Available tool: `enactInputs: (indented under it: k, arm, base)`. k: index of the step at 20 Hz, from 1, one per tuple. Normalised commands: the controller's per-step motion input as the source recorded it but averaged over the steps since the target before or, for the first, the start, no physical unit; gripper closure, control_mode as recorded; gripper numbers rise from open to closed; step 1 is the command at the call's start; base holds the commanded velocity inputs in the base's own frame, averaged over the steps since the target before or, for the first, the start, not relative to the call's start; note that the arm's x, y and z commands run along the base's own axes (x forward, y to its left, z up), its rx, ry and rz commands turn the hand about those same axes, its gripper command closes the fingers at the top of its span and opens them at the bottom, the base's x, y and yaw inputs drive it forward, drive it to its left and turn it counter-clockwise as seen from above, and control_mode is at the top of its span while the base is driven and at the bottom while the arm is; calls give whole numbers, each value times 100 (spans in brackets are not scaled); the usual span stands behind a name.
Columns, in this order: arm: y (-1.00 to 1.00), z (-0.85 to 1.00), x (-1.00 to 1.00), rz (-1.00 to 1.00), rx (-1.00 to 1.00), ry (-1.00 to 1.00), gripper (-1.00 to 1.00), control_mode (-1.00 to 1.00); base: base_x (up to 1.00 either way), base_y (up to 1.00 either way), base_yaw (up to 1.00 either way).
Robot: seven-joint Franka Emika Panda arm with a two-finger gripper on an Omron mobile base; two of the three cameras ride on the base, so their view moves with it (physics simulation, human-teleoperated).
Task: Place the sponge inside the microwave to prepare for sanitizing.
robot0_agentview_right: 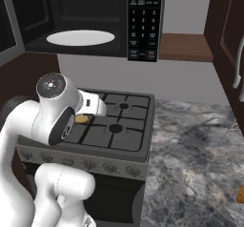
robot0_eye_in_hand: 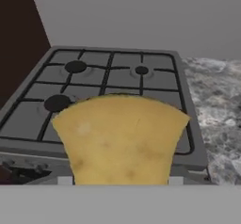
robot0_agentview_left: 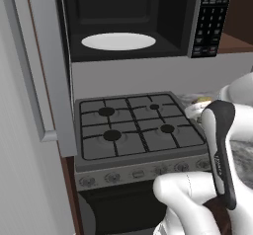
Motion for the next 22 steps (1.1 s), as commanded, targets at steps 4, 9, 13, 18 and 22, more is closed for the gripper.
enactInputs:
  k: [4,9,13,18,22]
  arm:
    - [39,59,0,0,0,-8,100,-100]
    - [35,73,0,0,0,-22,100,-100]
    - [34,85,-2,0,0,-24,100,-100]
    - [27,77,-4,0,-3,-27,100,-100]
    - [24,73,-4,0,-7,-26,100,-100]
  base:
    - [0,0,0]
    - [0,0,0]
    - [0,0,0]
    - [0,0,0]
    - [0,0,0]
